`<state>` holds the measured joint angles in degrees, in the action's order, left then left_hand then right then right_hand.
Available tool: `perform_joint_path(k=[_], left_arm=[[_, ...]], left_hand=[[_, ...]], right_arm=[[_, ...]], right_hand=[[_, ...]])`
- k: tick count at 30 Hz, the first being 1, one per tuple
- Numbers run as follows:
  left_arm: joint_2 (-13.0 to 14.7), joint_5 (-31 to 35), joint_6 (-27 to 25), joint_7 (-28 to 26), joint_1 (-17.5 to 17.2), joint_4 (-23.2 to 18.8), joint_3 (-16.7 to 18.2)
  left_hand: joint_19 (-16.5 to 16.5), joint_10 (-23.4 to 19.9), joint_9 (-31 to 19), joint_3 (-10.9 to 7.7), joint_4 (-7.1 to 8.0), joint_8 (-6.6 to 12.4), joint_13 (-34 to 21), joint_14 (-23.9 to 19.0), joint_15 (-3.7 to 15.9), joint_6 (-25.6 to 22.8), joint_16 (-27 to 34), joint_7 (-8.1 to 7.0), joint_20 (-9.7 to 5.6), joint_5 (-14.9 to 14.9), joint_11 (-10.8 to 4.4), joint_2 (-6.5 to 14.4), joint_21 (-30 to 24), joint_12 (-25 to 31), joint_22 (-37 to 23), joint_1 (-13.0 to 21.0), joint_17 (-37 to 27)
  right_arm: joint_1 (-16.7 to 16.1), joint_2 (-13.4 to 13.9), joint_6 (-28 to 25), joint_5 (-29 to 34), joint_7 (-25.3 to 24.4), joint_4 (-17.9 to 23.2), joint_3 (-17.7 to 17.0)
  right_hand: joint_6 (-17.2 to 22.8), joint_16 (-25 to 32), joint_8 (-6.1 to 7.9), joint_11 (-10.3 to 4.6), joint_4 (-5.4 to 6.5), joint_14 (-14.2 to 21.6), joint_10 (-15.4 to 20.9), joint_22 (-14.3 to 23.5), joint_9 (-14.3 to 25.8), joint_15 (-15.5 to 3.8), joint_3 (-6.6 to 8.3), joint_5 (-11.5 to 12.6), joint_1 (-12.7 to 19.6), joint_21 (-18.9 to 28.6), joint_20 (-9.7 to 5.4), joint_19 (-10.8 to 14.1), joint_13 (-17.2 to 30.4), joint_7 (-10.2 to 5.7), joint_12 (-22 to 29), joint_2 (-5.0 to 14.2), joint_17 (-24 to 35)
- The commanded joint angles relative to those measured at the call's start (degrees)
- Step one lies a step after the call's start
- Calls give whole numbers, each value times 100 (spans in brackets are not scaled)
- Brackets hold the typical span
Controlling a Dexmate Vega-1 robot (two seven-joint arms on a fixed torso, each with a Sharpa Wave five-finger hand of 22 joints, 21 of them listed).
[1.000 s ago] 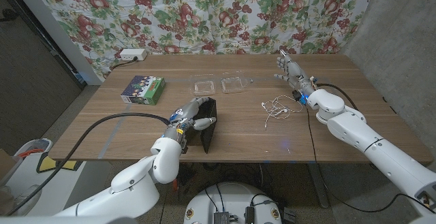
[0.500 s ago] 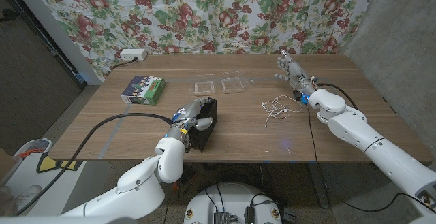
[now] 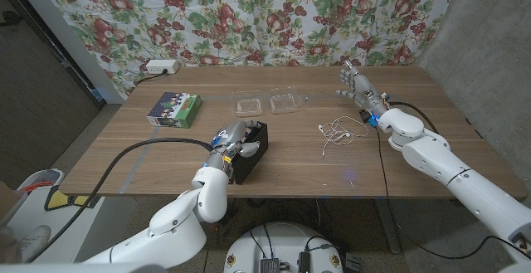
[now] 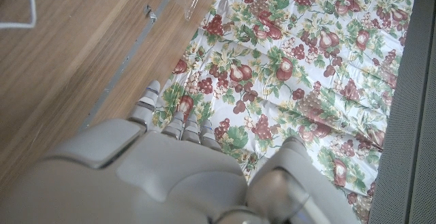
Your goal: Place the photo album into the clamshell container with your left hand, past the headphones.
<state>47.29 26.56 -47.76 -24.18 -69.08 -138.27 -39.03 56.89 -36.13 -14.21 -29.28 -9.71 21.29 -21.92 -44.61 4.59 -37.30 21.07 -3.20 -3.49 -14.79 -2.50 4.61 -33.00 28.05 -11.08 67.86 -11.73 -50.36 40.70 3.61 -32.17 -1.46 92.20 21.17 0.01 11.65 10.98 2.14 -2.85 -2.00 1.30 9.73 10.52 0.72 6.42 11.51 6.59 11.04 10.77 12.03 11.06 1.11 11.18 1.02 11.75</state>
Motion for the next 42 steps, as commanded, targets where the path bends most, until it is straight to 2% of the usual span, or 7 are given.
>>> perform_joint_path(k=[1,4,8,14,17,29,42], left_arm=[[-230,299,225,-497,-212,228,-19],[-271,377,236,-560,-251,255,2],[-304,470,284,-622,-292,299,32],[-364,562,324,-660,-354,341,88],[-372,599,346,-637,-369,337,106],[-413,722,541,-726,-495,337,264],[-543,872,825,-940,-549,469,459]], left_hand=[[43,-727,-140,-55,-52,255,-130,-445,594,-863,161,294,-83,72,-326,165,-156,137,-18,212,-71],[100,-863,-165,-36,-91,315,-185,-580,641,-1014,248,270,-153,110,-384,198,-258,161,-27,380,-127],[126,-958,-163,-33,-109,330,-211,-685,652,-1076,276,273,-218,137,-382,176,-319,176,-33,479,-121],[148,-934,-162,-19,-84,336,-240,-665,661,-1116,256,238,-304,192,-368,196,-397,136,-41,573,-124],[129,-893,-191,-29,-83,398,-265,-641,653,-1238,228,200,-334,237,-357,216,-436,103,-45,649,-115],[103,-917,-205,-18,-75,411,-265,-652,657,-1260,214,175,-350,294,-381,216,-502,61,-49,736,-116],[73,-1019,-199,46,-33,431,-267,-718,679,-1332,229,156,-321,333,-460,196,-586,39,-52,741,-128]], right_arm=[[-59,27,-5,-33,-17,67,-22],[-65,30,14,-10,-25,77,-16],[-70,22,-6,-12,-53,109,-17],[-82,31,-7,2,-77,148,-23],[-84,35,-6,14,-87,158,-25],[-125,-78,146,-145,1,58,-65],[-121,-21,68,-58,-70,148,-44]], right_hand=[[6,30,32,-54,-41,-29,3,9,27,-24,14,10,25,31,-25,65,18,-41,24,24,5],[10,30,33,-57,-42,-28,2,9,27,-22,14,10,25,31,-30,73,18,-40,23,25,5],[15,31,35,-68,-44,-27,2,9,27,-21,14,11,27,32,-34,83,18,-41,23,28,5],[20,31,36,-64,-46,-25,2,9,27,-19,16,11,29,36,-52,108,18,-43,23,32,4],[21,32,36,-68,-47,-25,-1,8,27,-22,16,11,29,37,-57,116,18,-40,22,33,4],[23,31,35,-69,-52,-25,-1,8,27,-21,18,11,34,30,-59,125,18,-39,23,40,4],[42,24,40,-59,-59,-42,12,9,27,-19,27,11,44,-17,-42,23,18,-44,28,60,3]])
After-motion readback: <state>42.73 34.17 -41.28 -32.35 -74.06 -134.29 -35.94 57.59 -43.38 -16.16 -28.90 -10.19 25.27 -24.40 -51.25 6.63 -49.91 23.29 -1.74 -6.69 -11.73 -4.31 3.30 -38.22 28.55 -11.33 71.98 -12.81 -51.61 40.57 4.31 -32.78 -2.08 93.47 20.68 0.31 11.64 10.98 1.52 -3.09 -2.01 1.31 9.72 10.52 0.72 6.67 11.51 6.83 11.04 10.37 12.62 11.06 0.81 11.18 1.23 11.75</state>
